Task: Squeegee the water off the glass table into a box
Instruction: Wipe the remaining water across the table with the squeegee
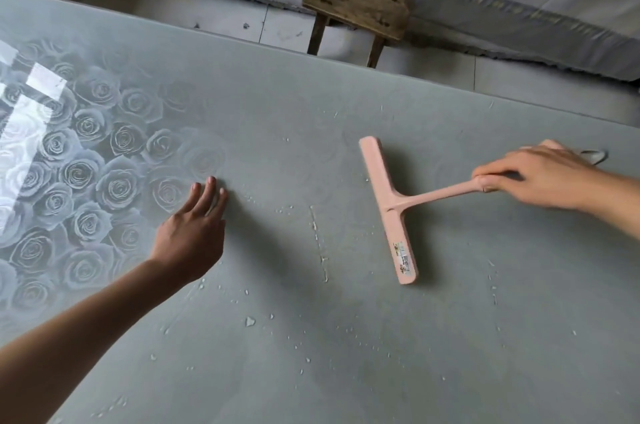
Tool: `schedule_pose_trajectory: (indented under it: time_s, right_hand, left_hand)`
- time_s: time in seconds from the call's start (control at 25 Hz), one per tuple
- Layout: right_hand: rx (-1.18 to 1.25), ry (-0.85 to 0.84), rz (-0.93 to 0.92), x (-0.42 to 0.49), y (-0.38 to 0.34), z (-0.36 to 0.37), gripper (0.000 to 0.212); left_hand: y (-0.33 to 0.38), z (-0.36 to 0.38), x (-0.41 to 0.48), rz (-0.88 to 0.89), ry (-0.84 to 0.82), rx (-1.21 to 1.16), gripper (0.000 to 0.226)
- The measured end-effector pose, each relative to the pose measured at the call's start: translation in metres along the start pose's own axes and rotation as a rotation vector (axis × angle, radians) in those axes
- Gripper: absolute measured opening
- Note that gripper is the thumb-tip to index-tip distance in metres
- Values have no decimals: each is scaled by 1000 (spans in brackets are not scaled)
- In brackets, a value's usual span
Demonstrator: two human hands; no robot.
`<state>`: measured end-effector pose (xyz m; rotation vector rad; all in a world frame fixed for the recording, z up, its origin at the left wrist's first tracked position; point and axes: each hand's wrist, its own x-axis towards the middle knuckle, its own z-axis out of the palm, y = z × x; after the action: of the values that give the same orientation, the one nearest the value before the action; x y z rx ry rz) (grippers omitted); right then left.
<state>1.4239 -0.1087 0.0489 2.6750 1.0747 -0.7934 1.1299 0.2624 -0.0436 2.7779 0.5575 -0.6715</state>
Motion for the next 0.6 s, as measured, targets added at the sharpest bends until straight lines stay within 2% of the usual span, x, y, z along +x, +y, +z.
schedule_pose_trajectory:
  time_s: [0.12,0.24,0.28,0.36,0.48,0.6]
  right_hand:
    - [-11,17,-60,13,-54,21,22]
    - [-18,52,-268,18,-124,41,25]
    - [5,55,-274,18,-122,32,24]
    - [13,13,-167,20,-88,5,25]
    - [-146,-3,-56,8,-52,-11,26]
    - [-111,2,-126,10,-119,24,29]
  left_hand:
    - [1,0,-1,-3,1,-13,58]
    - [-1,0,-1,-13,3,-34,63]
    - [-2,0,-1,-9,0,-41,64]
    - [-6,0,-1,14,5,-58,66]
    - [-10,2,0,39,26,-136,68]
    - [-16,0,-1,60,39,-290,68]
